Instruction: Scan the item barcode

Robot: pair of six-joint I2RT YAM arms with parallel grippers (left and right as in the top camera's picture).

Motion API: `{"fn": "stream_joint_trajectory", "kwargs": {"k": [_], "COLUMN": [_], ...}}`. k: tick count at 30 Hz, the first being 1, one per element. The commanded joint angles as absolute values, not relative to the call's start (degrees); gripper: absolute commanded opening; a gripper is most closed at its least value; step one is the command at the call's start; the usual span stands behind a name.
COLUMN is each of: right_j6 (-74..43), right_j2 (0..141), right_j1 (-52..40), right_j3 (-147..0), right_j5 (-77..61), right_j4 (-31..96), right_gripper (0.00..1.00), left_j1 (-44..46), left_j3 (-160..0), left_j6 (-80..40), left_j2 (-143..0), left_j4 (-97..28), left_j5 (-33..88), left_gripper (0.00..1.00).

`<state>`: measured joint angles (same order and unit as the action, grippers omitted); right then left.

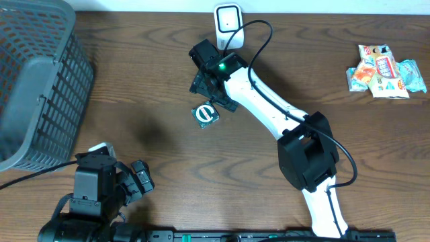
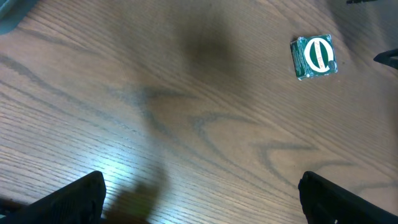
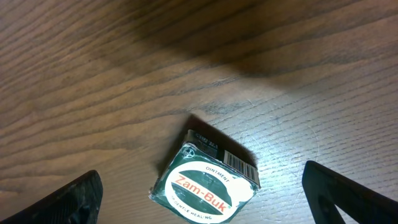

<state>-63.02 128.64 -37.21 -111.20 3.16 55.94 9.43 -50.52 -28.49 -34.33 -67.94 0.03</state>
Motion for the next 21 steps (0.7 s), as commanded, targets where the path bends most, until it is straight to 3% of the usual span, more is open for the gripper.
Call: {"fn": "stream_joint_trajectory", "kwargs": {"k": [1, 8, 21], "right_j6": [-64.8, -67.8, -78.5], "right_j2": [128.6, 128.6, 128.6], "right_j1": [-37.8, -38.3, -42.3], "right_j3": [-110.8, -110.7, -108.7], "right_j5": [4.6, 4.6, 4.9], "right_j4": [55.9, 56.4, 57.3], "right_gripper": [0.97, 0.94, 0.99], "left_j1": [9.3, 9.3, 9.3], "left_j3": [-50.5, -50.5, -50.5], "left_j6": [-28.4, -28.4, -28.4], "left_j2": [-34.1, -34.1, -34.1], "left_j4": [-68.1, -68.1, -68.1], "left_j5": [-0.5, -0.5, -0.5], "left_gripper": [0.98, 0.98, 0.97]}}
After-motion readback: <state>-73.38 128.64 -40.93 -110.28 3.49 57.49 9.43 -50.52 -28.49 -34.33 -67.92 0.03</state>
